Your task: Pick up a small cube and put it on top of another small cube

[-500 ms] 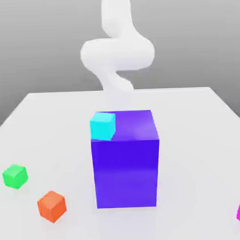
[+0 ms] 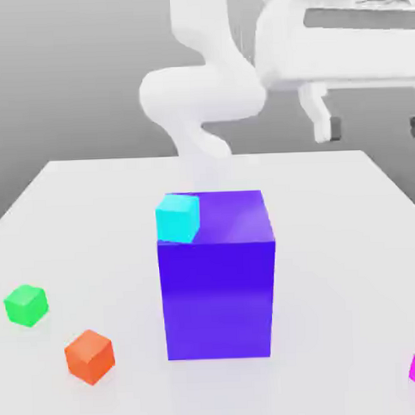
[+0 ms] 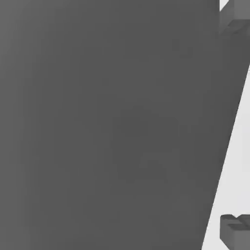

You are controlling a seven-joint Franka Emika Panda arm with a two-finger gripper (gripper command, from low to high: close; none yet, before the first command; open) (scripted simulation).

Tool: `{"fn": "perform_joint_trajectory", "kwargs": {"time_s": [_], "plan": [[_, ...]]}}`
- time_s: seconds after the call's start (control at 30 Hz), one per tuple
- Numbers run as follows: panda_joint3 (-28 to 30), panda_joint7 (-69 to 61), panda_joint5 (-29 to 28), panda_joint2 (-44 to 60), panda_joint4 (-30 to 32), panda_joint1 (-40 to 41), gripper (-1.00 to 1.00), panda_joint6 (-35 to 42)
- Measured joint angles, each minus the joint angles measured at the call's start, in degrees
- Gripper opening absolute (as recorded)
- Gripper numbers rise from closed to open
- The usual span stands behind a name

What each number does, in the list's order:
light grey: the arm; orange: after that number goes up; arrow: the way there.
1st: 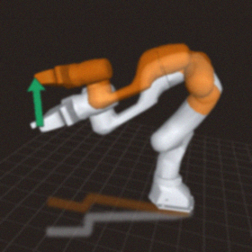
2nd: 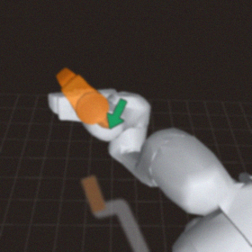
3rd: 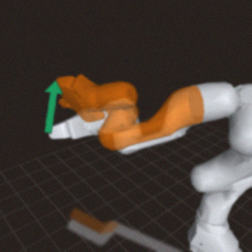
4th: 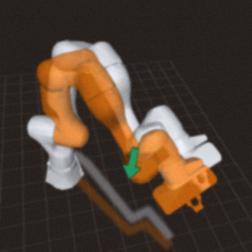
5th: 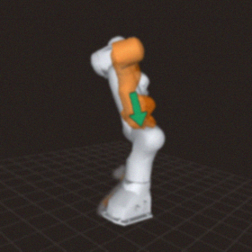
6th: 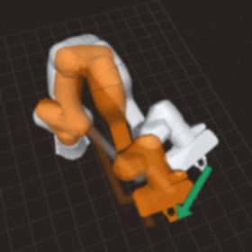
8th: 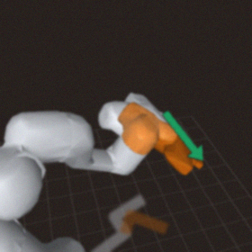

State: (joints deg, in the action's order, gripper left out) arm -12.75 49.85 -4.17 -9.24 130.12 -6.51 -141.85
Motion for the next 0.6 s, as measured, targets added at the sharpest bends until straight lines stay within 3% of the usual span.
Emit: {"fn": "perform_joint_trajectory", "kwargs": {"time_s": [0.47, 0.6], "plan": [[-4.1, 6.9, -8.6, 29.6, -1.5, -11.3, 0.0, -7.6], [-1.8, 9.4, -12.0, 38.0, -3.0, -14.3, 0.0, -12.5]]}}
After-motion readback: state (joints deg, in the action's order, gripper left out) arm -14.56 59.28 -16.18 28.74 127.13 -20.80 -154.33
